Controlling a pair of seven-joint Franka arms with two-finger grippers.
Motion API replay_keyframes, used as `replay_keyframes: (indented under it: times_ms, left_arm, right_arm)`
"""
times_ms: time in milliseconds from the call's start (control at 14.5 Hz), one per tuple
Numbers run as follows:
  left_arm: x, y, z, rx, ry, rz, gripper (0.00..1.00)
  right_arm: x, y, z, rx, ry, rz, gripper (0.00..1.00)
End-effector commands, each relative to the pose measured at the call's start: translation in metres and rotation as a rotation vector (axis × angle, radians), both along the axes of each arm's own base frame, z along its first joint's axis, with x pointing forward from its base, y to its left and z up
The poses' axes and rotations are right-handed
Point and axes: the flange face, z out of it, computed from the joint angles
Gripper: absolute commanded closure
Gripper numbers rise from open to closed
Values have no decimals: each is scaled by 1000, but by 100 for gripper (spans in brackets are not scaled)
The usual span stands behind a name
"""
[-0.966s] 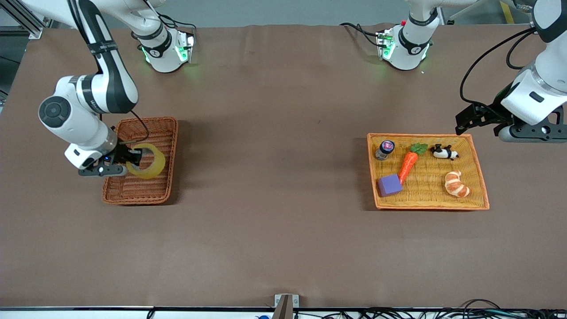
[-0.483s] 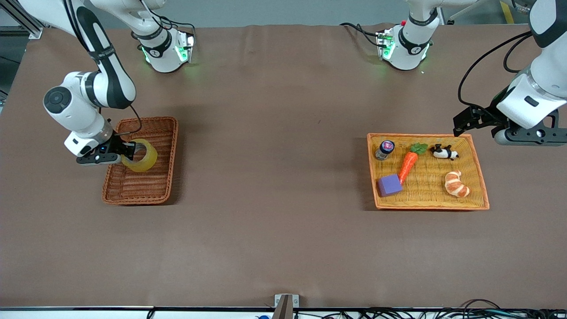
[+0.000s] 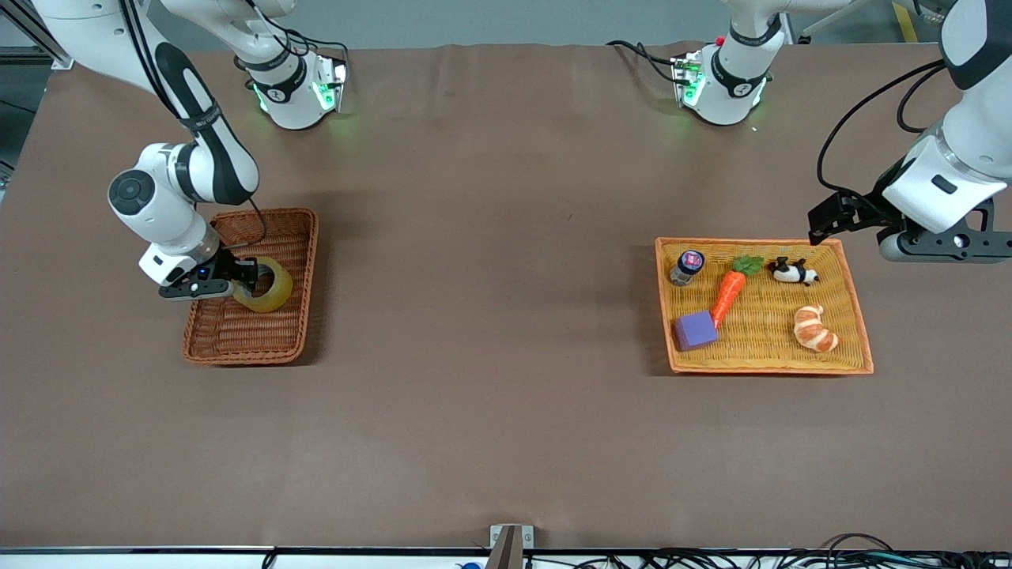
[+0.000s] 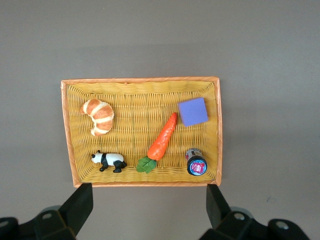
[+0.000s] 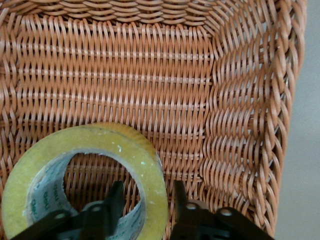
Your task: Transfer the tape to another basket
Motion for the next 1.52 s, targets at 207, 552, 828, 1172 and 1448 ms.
replay_keyframes:
  times_ms: [207,552,828,1172,1448]
  left_arm:
    - [1,-2,1,18,-14,3,0]
    - [2,-2,3,17,-17,5,0]
    - [2,-2,3,14,-18,5,0]
    - [-2,0,19,6,-37,8,0]
    - [-17,-2,36,8,-28,10,0]
  right_arm:
    - [31,-3,109,3,-54,-6,0]
    - [60,13,257,11,64,-95,0]
    - [66,28,359,23,95,-167,0]
    - [64,29,429,40,38,-159,0]
    - [50,35,437,43,115,-155,0]
